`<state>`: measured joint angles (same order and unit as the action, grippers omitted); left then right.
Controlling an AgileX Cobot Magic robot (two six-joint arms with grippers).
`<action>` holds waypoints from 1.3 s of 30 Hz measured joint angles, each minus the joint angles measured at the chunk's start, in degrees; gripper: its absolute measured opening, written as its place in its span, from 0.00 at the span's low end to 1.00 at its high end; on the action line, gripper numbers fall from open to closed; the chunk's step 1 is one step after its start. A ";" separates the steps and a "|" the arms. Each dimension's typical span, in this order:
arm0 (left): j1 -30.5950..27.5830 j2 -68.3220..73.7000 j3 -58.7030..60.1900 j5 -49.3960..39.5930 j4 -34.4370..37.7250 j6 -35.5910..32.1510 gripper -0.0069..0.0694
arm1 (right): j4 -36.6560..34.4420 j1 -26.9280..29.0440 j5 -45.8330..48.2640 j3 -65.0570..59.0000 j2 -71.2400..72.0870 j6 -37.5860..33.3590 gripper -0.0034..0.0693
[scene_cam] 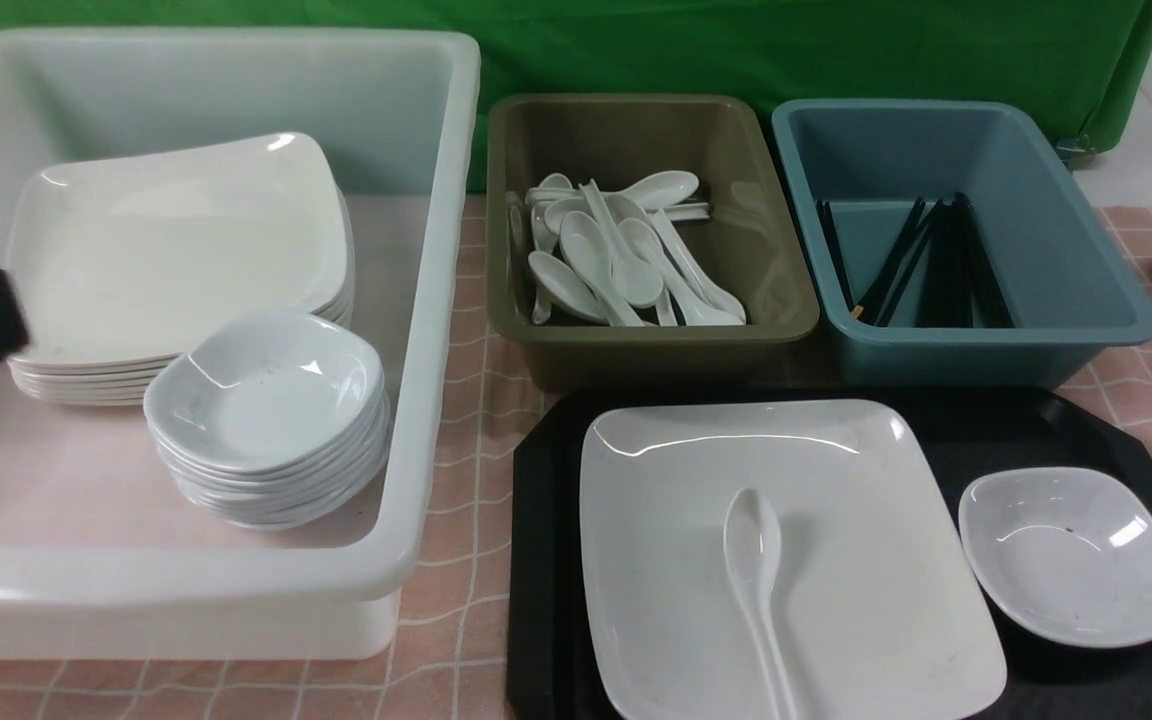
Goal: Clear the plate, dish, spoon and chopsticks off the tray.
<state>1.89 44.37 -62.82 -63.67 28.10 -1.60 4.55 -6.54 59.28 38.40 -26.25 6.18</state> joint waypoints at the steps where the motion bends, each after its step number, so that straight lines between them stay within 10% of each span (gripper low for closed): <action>1: 0.11 4.64 -2.99 -2.44 0.80 -1.88 0.10 | 0.00 0.00 -0.05 0.00 0.00 0.00 0.09; 8: 15.29 25.65 -6.83 -3.05 17.71 -11.03 0.10 | 0.00 0.00 -0.19 0.00 0.00 0.00 0.10; 19: 44.59 52.64 -17.99 1.32 -7.02 10.84 0.17 | 0.00 0.00 0.30 0.00 0.00 0.00 0.11; 32: 49.02 73.27 -29.71 2.77 -21.05 22.65 0.64 | 0.00 0.00 0.30 0.00 0.00 0.00 0.14; 39: 48.97 77.25 -29.81 9.73 -22.18 24.56 0.70 | 0.00 0.00 0.30 0.00 0.00 0.00 0.16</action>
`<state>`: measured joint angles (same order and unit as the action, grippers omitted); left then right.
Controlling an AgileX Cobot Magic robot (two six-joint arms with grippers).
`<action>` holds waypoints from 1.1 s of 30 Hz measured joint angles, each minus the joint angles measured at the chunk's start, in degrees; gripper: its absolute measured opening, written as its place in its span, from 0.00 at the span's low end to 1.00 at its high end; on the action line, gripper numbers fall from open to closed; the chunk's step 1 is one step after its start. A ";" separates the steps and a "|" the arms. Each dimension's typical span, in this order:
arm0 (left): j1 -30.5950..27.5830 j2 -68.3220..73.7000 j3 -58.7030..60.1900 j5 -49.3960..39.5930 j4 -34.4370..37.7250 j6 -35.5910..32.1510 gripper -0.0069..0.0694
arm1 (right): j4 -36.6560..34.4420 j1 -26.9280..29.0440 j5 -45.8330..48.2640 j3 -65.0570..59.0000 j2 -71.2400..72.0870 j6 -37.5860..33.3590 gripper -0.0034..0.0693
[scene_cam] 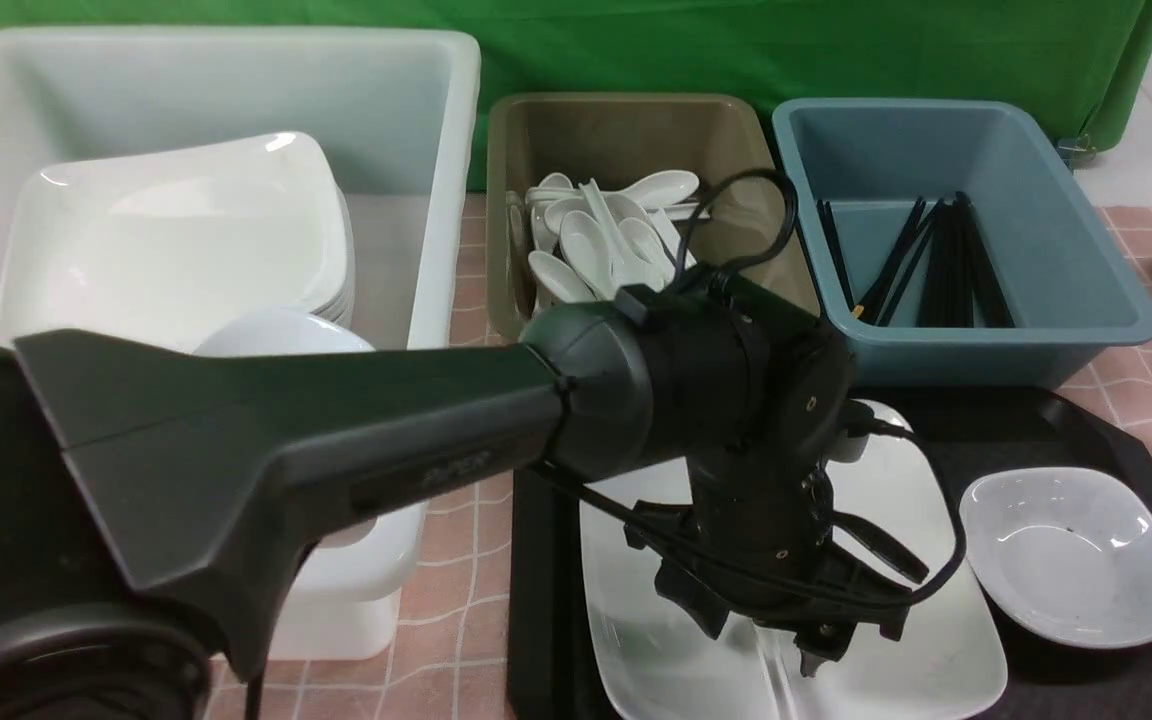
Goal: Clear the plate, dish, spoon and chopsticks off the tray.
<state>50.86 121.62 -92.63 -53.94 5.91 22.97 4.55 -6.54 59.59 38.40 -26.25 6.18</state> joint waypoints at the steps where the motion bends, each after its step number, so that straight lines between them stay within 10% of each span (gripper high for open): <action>1: 0.00 0.08 0.00 0.12 0.00 0.00 0.70 | 0.00 0.00 0.00 0.00 0.00 0.00 0.16; 8: 0.00 1.04 -0.21 0.31 0.30 0.00 0.64 | 0.00 0.00 0.00 0.00 0.00 0.00 0.17; 17: -0.16 1.04 -3.16 -5.32 0.30 -2.49 0.14 | 0.00 0.00 0.00 0.00 0.00 0.05 0.19; 33: -17.61 -0.57 -39.20 -7.40 -3.65 -5.06 0.14 | 0.00 0.00 0.00 0.00 0.00 0.74 0.23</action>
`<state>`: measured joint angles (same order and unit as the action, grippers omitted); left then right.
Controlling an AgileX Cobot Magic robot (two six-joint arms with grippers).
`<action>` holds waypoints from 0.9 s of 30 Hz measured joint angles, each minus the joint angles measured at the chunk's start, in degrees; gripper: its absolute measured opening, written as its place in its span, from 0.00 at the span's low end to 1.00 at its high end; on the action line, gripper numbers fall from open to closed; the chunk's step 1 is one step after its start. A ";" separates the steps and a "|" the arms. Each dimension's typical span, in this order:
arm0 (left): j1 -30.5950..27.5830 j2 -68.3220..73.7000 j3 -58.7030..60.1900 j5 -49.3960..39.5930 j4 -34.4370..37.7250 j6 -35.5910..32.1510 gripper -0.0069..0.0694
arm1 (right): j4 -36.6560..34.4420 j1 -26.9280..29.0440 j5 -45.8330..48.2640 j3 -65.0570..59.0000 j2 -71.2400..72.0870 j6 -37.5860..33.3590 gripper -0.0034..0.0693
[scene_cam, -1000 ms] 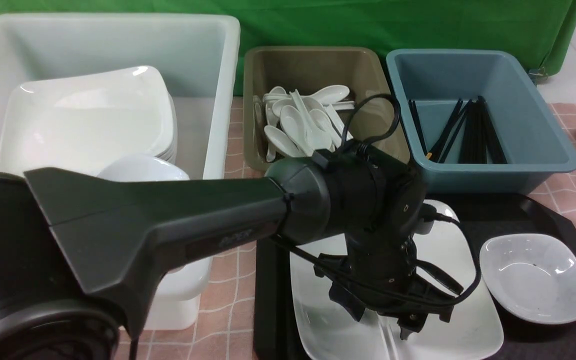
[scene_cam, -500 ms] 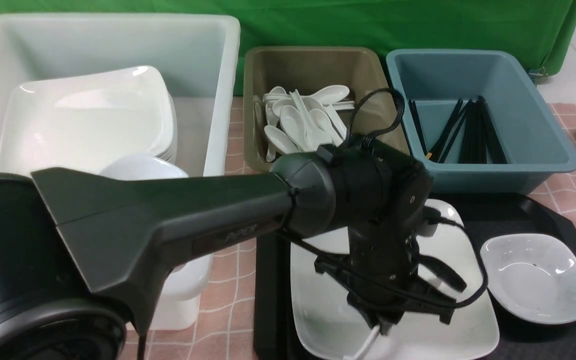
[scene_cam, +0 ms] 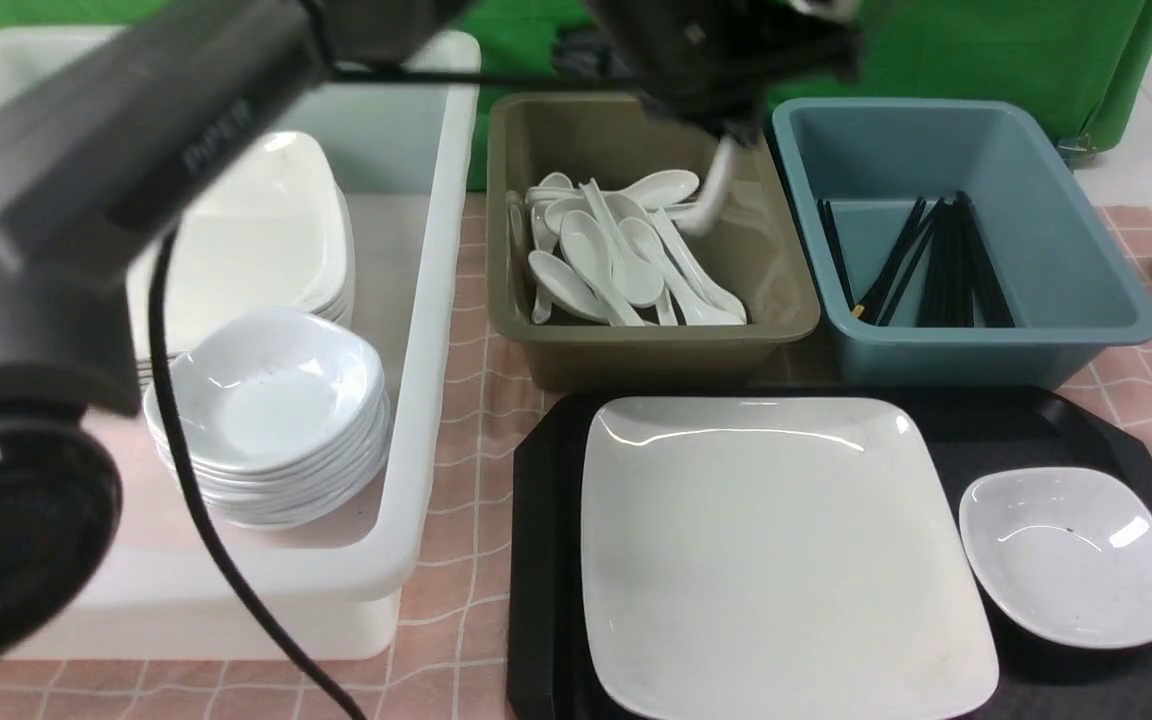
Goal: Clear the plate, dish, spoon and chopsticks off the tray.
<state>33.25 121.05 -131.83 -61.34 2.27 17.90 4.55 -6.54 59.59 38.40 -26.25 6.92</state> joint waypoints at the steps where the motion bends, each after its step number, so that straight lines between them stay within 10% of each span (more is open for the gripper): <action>1: -1.89 0.79 -0.39 0.77 1.31 -0.41 0.14 | 0.00 0.00 0.00 0.00 0.00 0.11 0.23; 8: -7.27 7.52 -0.44 4.09 4.66 -3.17 0.19 | 0.00 0.00 -0.06 0.00 0.00 0.36 0.24; 20: -7.75 9.96 -0.44 6.46 4.72 -6.03 0.68 | 0.00 0.00 -0.06 0.00 0.00 0.10 0.26; 27: -7.81 1.87 -0.44 -2.56 4.72 -12.35 0.40 | -2.16 0.00 -0.37 0.00 -5.28 -7.83 0.26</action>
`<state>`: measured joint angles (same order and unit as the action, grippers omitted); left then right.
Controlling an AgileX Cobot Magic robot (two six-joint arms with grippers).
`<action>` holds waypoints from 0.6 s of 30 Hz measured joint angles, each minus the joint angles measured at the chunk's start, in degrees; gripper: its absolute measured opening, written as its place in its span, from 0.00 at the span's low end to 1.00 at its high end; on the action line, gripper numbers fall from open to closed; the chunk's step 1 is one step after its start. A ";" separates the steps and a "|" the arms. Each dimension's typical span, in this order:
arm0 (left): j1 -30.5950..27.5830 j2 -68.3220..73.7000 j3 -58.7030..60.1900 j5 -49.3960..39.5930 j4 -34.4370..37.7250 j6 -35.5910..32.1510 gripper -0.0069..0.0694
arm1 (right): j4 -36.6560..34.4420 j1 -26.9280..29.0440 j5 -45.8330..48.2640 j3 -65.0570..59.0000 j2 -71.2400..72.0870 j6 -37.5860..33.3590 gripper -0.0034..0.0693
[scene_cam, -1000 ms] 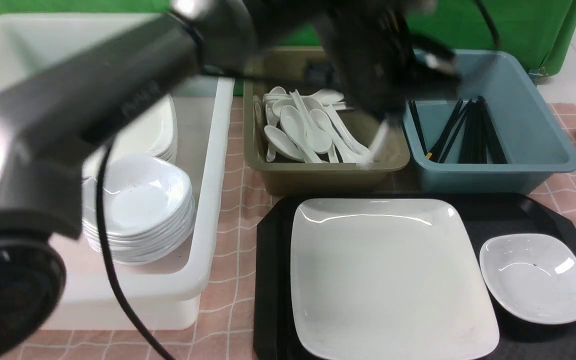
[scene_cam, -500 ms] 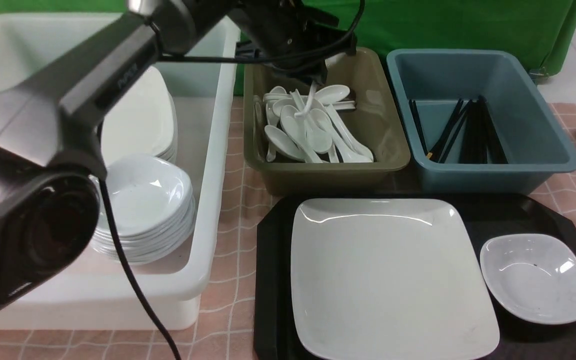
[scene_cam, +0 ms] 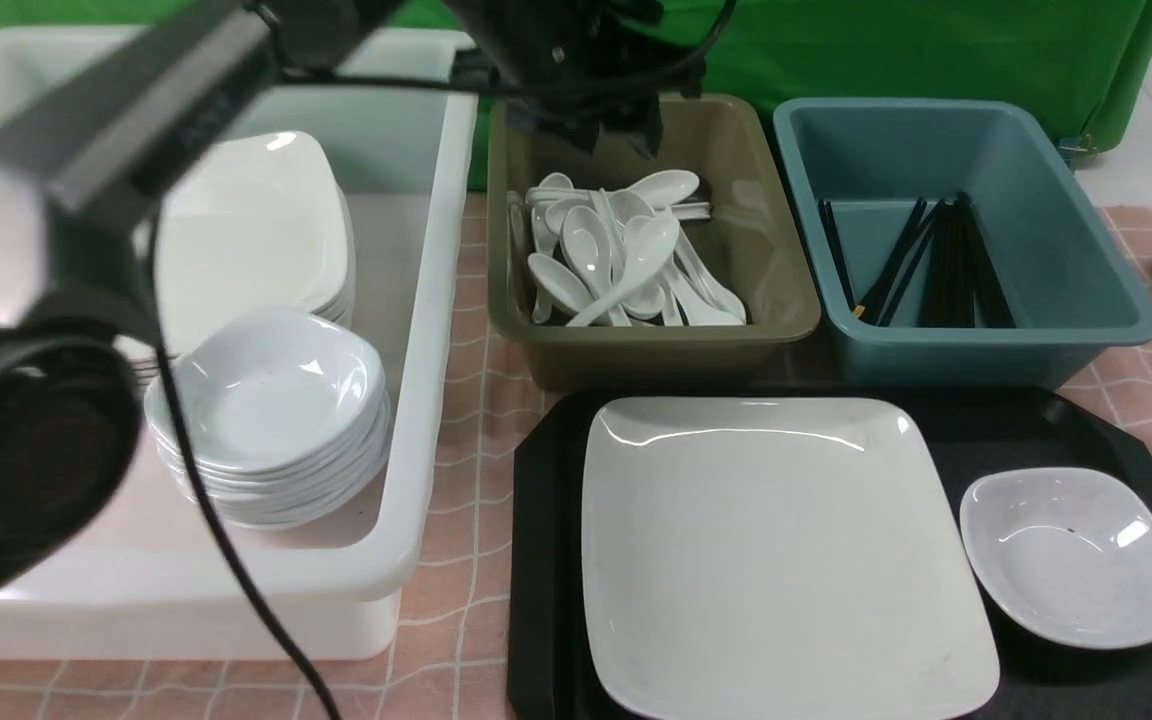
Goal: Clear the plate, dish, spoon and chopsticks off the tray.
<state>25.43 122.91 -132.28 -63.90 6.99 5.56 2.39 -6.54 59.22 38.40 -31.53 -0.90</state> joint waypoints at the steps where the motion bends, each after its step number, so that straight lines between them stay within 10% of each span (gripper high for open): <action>1: -0.05 -2.00 0.00 -1.36 0.00 -1.91 0.32 | -1.21 0.00 -0.26 0.00 -2.09 -0.92 0.26; 4: -0.06 -7.73 0.36 -4.59 0.00 -6.89 0.13 | -5.40 -0.08 -2.12 0.00 -8.90 -3.89 0.30; 11: -0.06 -20.34 11.43 -5.42 0.00 -10.62 0.10 | -6.54 -7.04 -5.24 0.56 -23.57 -9.56 0.54; 18: -0.06 -35.34 36.24 -6.22 1.01 -11.52 0.10 | 11.90 -20.87 -9.77 5.97 -41.69 -10.36 0.62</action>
<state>25.38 87.57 -96.03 -70.12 8.00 -5.96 14.29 -27.41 49.44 44.37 -73.22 -11.27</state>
